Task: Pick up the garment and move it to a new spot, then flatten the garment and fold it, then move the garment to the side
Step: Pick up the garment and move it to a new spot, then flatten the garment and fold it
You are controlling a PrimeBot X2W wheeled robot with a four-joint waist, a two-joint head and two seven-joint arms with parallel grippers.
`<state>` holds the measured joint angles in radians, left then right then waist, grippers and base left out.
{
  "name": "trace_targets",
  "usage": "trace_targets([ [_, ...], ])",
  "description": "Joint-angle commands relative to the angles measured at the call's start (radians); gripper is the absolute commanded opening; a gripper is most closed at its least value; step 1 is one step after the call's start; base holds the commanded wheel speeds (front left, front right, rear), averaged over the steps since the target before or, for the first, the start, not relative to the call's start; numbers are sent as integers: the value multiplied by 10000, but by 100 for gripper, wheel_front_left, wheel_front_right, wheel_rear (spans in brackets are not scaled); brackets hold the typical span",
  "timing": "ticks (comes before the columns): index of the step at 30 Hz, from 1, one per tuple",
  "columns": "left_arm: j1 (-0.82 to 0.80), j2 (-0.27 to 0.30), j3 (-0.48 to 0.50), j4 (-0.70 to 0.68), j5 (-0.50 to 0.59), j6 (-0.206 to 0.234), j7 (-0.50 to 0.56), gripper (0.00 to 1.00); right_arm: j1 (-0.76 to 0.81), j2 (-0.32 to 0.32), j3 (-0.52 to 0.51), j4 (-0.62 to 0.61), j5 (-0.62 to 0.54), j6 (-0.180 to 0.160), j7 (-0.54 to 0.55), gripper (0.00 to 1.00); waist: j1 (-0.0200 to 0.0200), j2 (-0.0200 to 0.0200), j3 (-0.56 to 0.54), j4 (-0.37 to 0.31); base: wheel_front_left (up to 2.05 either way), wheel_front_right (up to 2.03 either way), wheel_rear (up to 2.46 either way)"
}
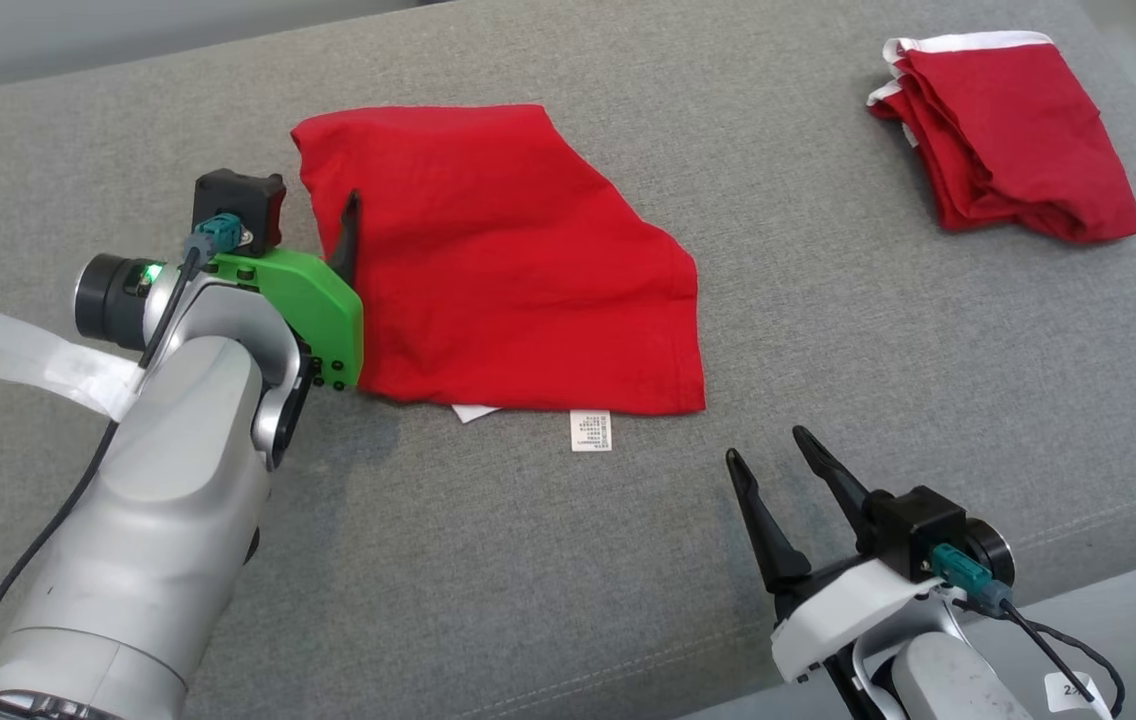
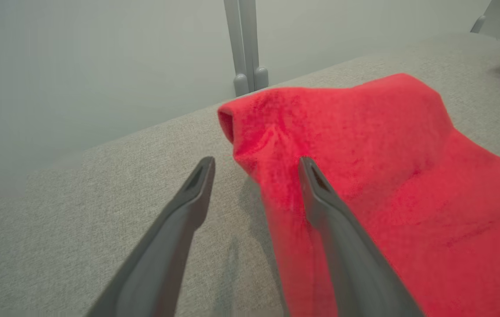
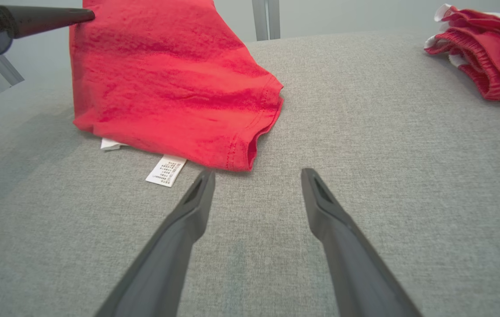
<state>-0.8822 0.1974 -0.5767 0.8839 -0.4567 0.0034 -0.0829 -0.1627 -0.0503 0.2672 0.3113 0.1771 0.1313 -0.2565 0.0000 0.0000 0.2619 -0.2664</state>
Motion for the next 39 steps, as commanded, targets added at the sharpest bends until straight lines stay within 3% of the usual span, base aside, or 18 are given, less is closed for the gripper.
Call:
trace_targets([
  [1, -10, -61, -3, 167, -90, -104, -125, 100, -28, -6, -59, 44, -58, -12, -46, 100, 0, 0, -95, 208, 0, 0, 0],
  [7, -170, -167, -209, 271, -39, -456, -278, 100, 62, -7, -103, 145, -72, -12, -56, 100, 0, 0, -477, 404, 0, 0, 0],
  [17, -41, -611, -1153, -698, 342, -910, -17, 100, 276, -6, -273, 164, -88, -12, 2, 100, 0, 0, -840, 359, 0, 0, 0],
  [28, 577, -1173, -3436, -1805, 1158, -1224, 1339, 100, 55, -2, -278, -43, 308, -12, -52, 100, 0, 0, 107, -921, 0, 0, 0],
  [39, 847, -910, -4402, -1601, 1405, -1239, 2136, 100, -13, 2, -295, -235, 797, -12, -84, 100, 0, 0, 908, -1873, 0, 0, 0],
])
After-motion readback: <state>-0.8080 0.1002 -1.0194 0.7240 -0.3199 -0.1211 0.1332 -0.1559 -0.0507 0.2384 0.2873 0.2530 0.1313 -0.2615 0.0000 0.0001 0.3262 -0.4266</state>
